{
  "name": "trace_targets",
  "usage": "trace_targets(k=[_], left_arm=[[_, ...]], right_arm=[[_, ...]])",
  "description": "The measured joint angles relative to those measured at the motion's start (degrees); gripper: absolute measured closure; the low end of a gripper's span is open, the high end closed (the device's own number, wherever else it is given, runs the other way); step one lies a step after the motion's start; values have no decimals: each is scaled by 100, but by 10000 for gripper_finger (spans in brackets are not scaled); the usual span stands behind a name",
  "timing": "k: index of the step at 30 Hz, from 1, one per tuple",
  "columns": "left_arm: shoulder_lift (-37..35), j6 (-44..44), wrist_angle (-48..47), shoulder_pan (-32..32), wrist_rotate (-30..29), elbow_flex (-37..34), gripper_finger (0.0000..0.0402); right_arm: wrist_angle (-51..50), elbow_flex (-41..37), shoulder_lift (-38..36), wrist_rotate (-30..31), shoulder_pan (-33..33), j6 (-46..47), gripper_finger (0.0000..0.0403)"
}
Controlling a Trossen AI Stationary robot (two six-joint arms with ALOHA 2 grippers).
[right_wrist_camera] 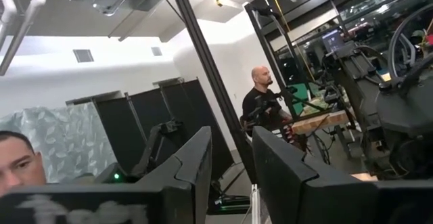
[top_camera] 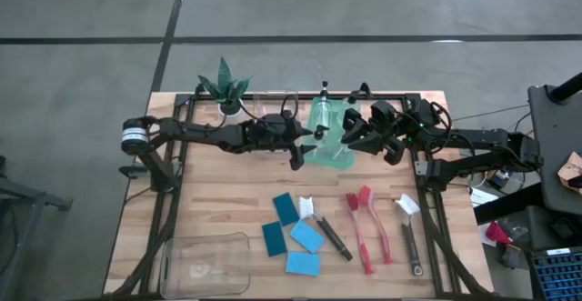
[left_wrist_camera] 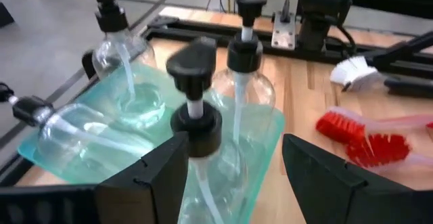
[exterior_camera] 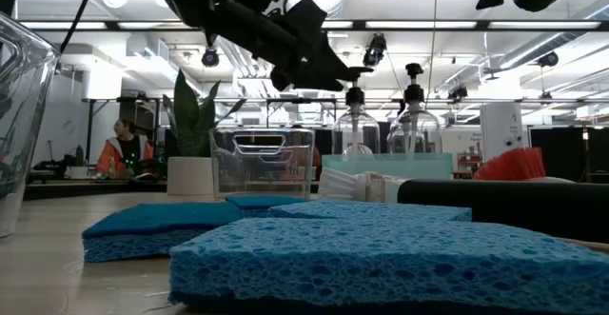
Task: Pick & Place Kitchen Sink Supplies
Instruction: Put the blue sponge into the bottom transparent bin
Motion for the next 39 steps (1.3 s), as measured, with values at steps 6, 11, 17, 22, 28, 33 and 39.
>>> trace_targets(k=[6,11,17,22,28,33,39], left_arm=[[-107,-27,-393,-115,51,-42,170],[-216,-158,-740,-335,59,-46,170],[-336,-195,-1035,-813,155,-46,170],[-350,-201,-1208,-1205,193,-46,170],[-382,-341,-1130,-1630,128,-46,170],[-401,-213,-911,-1974,-397,-46,170],[-401,132,185,-2221,-918,-287,170]], right_arm=[[-3,0,0,-40,0,-19,310],[-57,-9,1,-244,6,-14,322],[-65,-9,2,-513,274,-240,336],[-273,-9,0,-514,494,-385,342],[-1013,-9,0,-531,848,-493,351],[-2117,-10,-212,-341,1185,-227,366],[-4549,73,-689,1198,1780,-537,392]])
